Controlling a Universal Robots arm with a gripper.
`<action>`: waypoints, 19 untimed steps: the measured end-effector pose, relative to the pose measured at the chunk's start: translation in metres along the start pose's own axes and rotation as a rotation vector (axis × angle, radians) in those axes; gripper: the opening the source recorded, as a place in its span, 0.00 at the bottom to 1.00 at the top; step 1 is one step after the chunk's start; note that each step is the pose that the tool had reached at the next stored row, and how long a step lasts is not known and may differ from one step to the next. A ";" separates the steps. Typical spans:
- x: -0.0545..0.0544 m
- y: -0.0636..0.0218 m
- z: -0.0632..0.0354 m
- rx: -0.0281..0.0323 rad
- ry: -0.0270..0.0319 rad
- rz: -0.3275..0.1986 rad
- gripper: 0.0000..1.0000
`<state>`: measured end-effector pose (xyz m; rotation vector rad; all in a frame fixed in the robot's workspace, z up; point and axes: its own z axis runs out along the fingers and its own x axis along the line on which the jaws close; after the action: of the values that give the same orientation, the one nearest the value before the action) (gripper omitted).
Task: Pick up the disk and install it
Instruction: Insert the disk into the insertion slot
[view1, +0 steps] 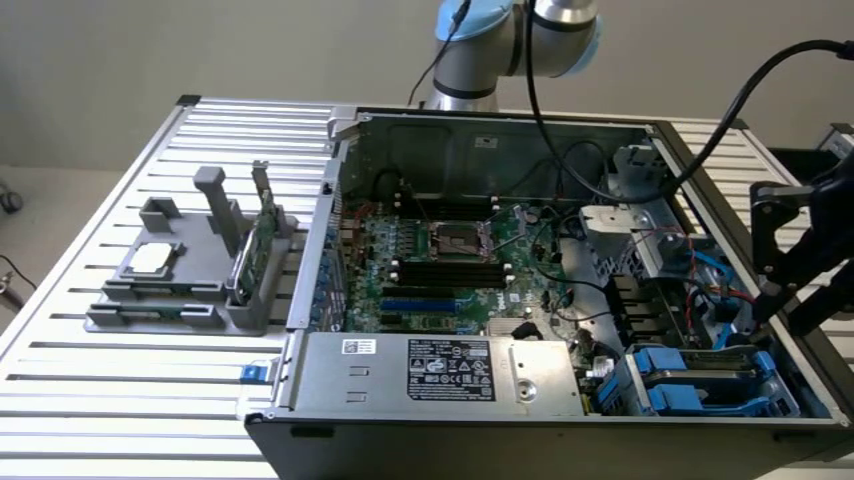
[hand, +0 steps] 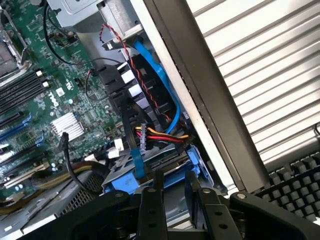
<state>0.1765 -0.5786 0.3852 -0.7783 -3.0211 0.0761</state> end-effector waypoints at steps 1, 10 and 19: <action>-0.001 -0.0003 0.0005 -0.0001 0.0002 0.004 0.31; -0.005 -0.0033 0.0107 -0.0006 0.0024 0.043 0.31; -0.005 -0.0034 0.0225 -0.0014 0.0086 0.163 0.31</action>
<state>0.1788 -0.5851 0.3629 -1.0206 -2.9440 0.0729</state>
